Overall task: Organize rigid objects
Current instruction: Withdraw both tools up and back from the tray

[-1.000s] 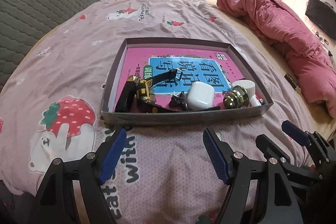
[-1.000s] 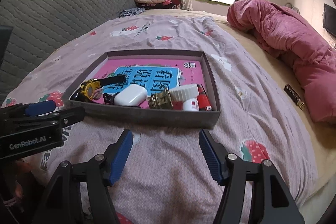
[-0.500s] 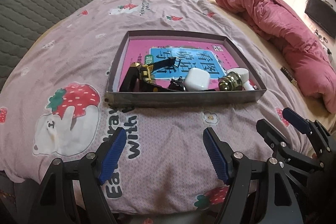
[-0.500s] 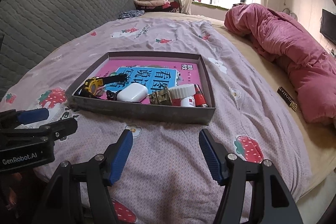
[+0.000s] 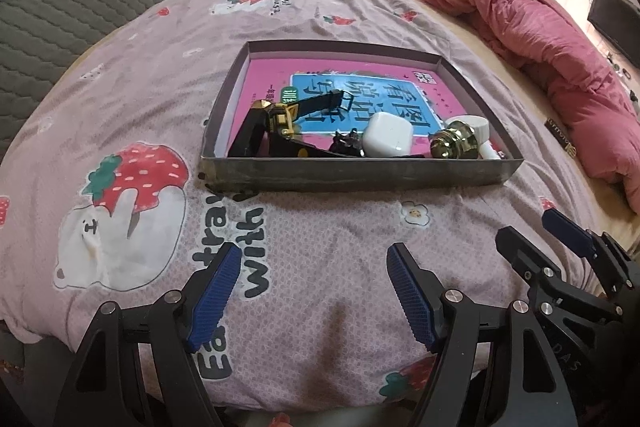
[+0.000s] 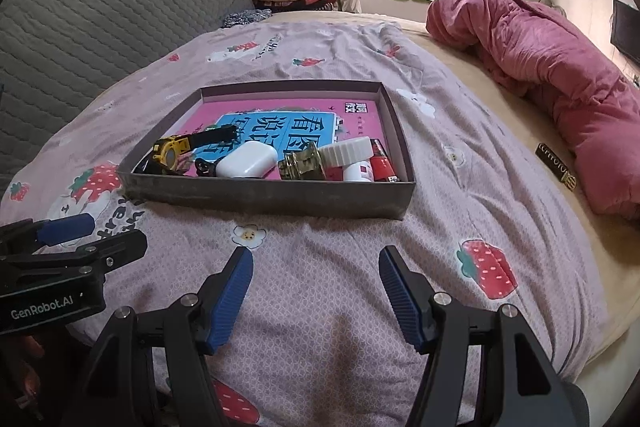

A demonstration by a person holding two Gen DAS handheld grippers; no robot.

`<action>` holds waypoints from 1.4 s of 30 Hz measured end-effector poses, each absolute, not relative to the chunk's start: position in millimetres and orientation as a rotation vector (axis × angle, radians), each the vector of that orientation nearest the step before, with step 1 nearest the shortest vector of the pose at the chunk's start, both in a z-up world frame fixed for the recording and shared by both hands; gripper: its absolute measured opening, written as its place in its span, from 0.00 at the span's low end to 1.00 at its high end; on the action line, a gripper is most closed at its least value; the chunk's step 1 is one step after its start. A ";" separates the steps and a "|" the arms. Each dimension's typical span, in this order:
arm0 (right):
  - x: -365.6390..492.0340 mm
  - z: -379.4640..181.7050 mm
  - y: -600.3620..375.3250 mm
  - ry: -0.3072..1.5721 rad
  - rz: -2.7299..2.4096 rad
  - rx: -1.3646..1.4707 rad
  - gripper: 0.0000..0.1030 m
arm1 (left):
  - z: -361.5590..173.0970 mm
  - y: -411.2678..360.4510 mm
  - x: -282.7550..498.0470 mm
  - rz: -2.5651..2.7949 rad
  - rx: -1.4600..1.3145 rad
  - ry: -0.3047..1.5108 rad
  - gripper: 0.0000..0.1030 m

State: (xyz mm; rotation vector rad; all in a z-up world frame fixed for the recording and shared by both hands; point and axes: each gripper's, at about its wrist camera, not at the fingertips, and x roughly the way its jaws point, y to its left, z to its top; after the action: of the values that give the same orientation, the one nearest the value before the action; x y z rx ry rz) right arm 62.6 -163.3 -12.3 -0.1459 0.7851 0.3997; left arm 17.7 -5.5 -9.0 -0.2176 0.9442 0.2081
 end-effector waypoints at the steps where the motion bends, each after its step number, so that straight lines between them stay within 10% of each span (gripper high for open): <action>1: 62.4 -13.1 -162.9 0.786 0.403 -0.147 0.63 | -9.0 -4.9 18.1 0.211 -0.218 0.944 0.74; 42: 63.7 -22.2 -156.4 0.802 0.407 -0.184 0.63 | -19.3 -0.7 22.8 0.225 -0.222 0.987 0.74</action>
State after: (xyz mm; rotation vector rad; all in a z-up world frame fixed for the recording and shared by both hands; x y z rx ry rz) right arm 63.7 -156.4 -22.2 -0.1838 0.8024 0.4073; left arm 22.8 -0.7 -19.3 -0.2217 0.9871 0.2251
